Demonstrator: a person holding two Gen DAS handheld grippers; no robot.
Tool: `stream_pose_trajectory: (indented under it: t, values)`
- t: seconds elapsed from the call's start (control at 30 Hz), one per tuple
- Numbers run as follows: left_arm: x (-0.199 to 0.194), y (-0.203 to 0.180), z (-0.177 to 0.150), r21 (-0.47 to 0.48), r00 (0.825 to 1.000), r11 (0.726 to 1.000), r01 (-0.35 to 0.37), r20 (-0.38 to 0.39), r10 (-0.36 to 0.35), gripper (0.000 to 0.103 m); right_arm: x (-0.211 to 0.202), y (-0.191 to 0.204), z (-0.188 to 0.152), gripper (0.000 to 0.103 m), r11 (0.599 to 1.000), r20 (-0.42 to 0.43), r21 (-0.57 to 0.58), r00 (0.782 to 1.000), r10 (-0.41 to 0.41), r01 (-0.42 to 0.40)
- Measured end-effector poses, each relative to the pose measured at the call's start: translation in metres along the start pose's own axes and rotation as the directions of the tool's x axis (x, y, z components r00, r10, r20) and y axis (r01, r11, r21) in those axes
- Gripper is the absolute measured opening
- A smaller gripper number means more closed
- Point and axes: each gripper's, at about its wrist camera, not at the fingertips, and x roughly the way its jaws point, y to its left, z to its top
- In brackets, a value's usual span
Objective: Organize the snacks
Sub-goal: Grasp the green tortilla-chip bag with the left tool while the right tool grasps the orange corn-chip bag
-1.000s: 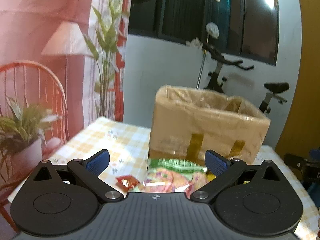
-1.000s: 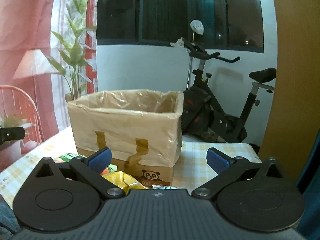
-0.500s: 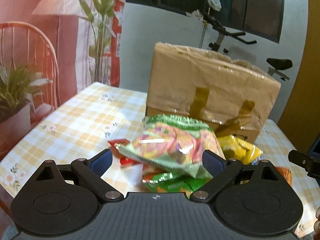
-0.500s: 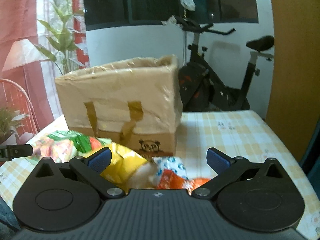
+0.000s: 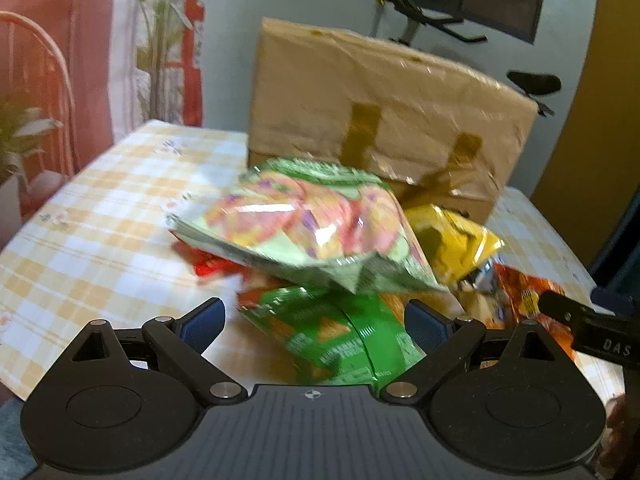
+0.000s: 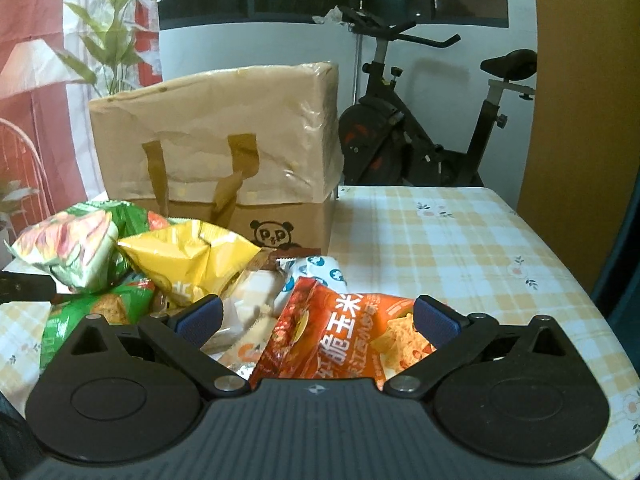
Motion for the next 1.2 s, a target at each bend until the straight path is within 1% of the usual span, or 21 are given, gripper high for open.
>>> stream_pose_trajectory:
  t: [0.17, 0.27, 0.37, 0.47, 0.53, 0.63, 0.7, 0.77, 1.07, 1.2]
  values:
    - [0.021, -0.007, -0.005, 0.008, 0.997, 1.000, 0.025, -0.074, -0.025, 0.098, 0.005, -0.004, -0.003, 0.103, 1.000, -0.020, 0.018, 1.000, -0.003, 0.003]
    - [0.029, -0.008, -0.008, 0.001, 0.996, 0.999, 0.039, -0.079, -0.039, 0.098, 0.007, -0.007, -0.005, 0.103, 0.999, -0.031, 0.033, 0.999, -0.018, 0.019]
    - [0.039, -0.011, -0.010, 0.016, 0.995, 0.999, 0.031, -0.094, -0.030, 0.098, 0.008, -0.014, -0.006, 0.103, 0.997, -0.029, 0.054, 0.998, -0.049, 0.050]
    - [0.050, -0.010, -0.013, 0.008, 0.991, 0.999, 0.038, -0.127, -0.037, 0.098, 0.015, -0.023, -0.004, 0.103, 0.993, -0.012, 0.068, 0.995, -0.094, 0.095]
    - [0.056, -0.007, -0.014, -0.005, 0.989, 0.999, 0.044, -0.143, -0.044, 0.098, 0.022, -0.028, -0.004, 0.103, 0.989, -0.024, 0.077, 0.992, -0.125, 0.127]
    - [0.055, -0.003, -0.016, -0.016, 0.990, 0.997, 0.073, -0.122, -0.075, 0.087, 0.029, -0.035, -0.009, 0.103, 0.985, -0.025, 0.107, 0.990, -0.136, 0.138]
    - [0.053, -0.004, -0.017, 0.007, 0.991, 0.998, 0.064, -0.114, -0.063, 0.084, 0.030, -0.038, -0.013, 0.103, 0.984, -0.031, 0.125, 0.992, -0.124, 0.126]
    - [0.053, -0.002, -0.018, 0.003, 0.992, 0.998, 0.064, -0.112, -0.063, 0.082, 0.029, -0.038, -0.014, 0.103, 0.984, -0.022, 0.126, 0.992, -0.125, 0.127]
    - [0.043, 0.002, -0.016, -0.019, 0.993, 0.999, 0.048, -0.104, -0.050, 0.081, 0.028, -0.035, -0.019, 0.103, 0.986, -0.004, 0.135, 0.995, -0.099, 0.099]
    - [0.038, 0.007, -0.015, -0.035, 0.994, 0.999, 0.039, -0.100, -0.042, 0.080, 0.028, -0.028, -0.019, 0.103, 0.989, -0.001, 0.111, 0.996, -0.095, 0.094]
